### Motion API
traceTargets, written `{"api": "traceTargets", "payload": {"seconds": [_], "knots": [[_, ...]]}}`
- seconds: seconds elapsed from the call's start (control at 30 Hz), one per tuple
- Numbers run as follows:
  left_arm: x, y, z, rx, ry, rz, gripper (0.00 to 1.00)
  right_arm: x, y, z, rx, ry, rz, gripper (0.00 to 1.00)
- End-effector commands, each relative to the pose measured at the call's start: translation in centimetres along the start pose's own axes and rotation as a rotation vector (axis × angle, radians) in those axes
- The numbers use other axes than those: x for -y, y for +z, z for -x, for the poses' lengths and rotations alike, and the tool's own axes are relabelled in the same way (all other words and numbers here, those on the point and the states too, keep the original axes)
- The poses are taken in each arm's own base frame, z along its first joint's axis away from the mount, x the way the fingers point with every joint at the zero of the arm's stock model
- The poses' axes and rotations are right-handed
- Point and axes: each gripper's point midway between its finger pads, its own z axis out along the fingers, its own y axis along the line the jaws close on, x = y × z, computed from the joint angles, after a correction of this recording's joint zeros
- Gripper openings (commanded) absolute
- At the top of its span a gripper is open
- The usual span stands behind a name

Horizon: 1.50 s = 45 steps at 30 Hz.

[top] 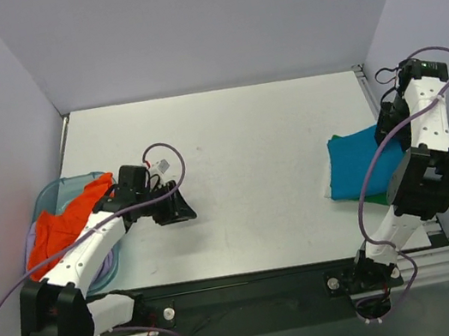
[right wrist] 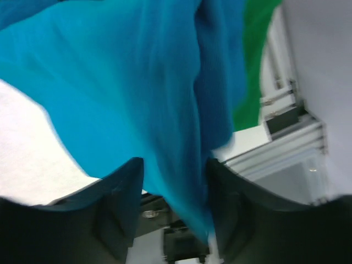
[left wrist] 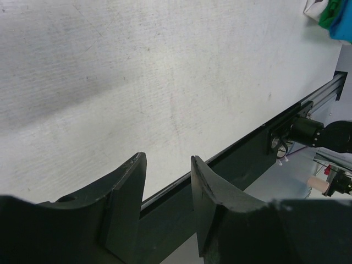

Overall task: Fold and stack the t-shirts
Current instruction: Put the neatly folded tshirt into the corner of the board with the right arm

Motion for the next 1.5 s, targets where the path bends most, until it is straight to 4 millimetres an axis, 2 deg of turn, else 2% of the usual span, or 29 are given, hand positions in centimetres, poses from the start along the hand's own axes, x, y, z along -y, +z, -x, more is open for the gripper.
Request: {"api": "traceTargets", "payload": {"seconds": [0.0, 0.07, 0.1, 0.13, 0.3, 0.43, 0.5, 0.6, 0.7, 0.73, 0.8, 0.83, 0.9, 0.93, 0.97, 1.03, 1.07, 1.17, 1.47], "knots": [[1.4, -2.0, 1.2, 0.066, 0.033, -0.008, 0.49, 3.7, 0.6, -1.1, -0.051, 0.047, -0.207, 0.53], [1.7, -2.5, 1.1, 0.078, 0.034, -0.009, 0.49, 4.0, 0.8, -1.7, -0.071, 0.069, -0.239, 0.73], [1.8, -2.7, 1.0, 0.081, 0.033, -0.012, 0.49, 4.3, 0.9, -2.1, -0.086, 0.073, -0.255, 0.93], [2.0, -3.0, 1.0, 0.088, 0.033, -0.016, 0.49, 4.7, 0.7, -2.4, -0.085, 0.08, -0.281, 1.0], [2.7, -4.1, 0.8, 0.117, 0.043, -0.04, 0.5, 4.8, 0.0, -3.5, -0.03, 0.128, -0.282, 1.0], [3.3, -5.2, 1.1, 0.169, 0.058, -0.05, 0.52, 3.8, -1.9, -3.9, 0.079, 0.158, -0.19, 1.0], [3.5, -5.5, 1.1, 0.18, 0.062, -0.053, 0.53, 2.2, -2.3, -4.1, 0.119, 0.163, -0.096, 1.0], [3.7, -6.0, 1.2, 0.211, 0.071, -0.062, 0.53, 0.0, -4.4, -4.8, 0.232, 0.16, 0.044, 1.0], [3.6, -6.6, 1.7, 0.254, 0.068, -0.041, 0.53, -2.6, -5.5, -5.1, 0.316, 0.129, 0.179, 1.0], [3.7, -6.9, 1.8, 0.27, 0.069, -0.04, 0.53, -3.6, -5.8, -6.2, 0.343, 0.105, 0.22, 1.0], [3.3, -7.2, 1.9, 0.291, 0.064, -0.016, 0.53, -5.4, -6.4, -6.6, 0.407, 0.067, 0.298, 1.0], [3.4, -7.6, 2.0, 0.306, 0.065, -0.013, 0.53, -6.6, -6.1, -8.2, 0.422, 0.029, 0.335, 1.0], [3.1, -8.0, 2.1, 0.324, 0.053, 0.013, 0.53, -8.4, -6.2, -8.8, 0.475, -0.011, 0.4, 1.0], [3.2, -8.4, 2.2, 0.341, 0.056, 0.015, 0.53, -9.6, -6.7, -9.9, 0.499, -0.05, 0.456, 1.0], [3.1, -8.8, 2.5, 0.363, 0.058, 0.028, 0.53, -10.3, -5.3, -11.0, 0.463, -0.043, 0.477, 1.0], [3.0, -9.5, 2.4, 0.387, 0.052, 0.044, 0.53, -11.4, -5.3, -11.7, 0.492, -0.051, 0.533, 1.0], [2.8, -9.8, 2.6, 0.406, 0.049, 0.061, 0.53, -12.4, -4.3, -12.6, 0.467, -0.058, 0.554, 1.0], [2.1, -10.6, 2.3, 0.44, 0.031, 0.095, 0.53, -13.9, -3.4, -14.3, 0.465, -0.101, 0.59, 1.0], [1.1, -12.3, 1.7, 0.522, -0.023, 0.138, 0.54, -15.8, -1.7, -16.6, 0.463, -0.2, 0.596, 1.0]]}}
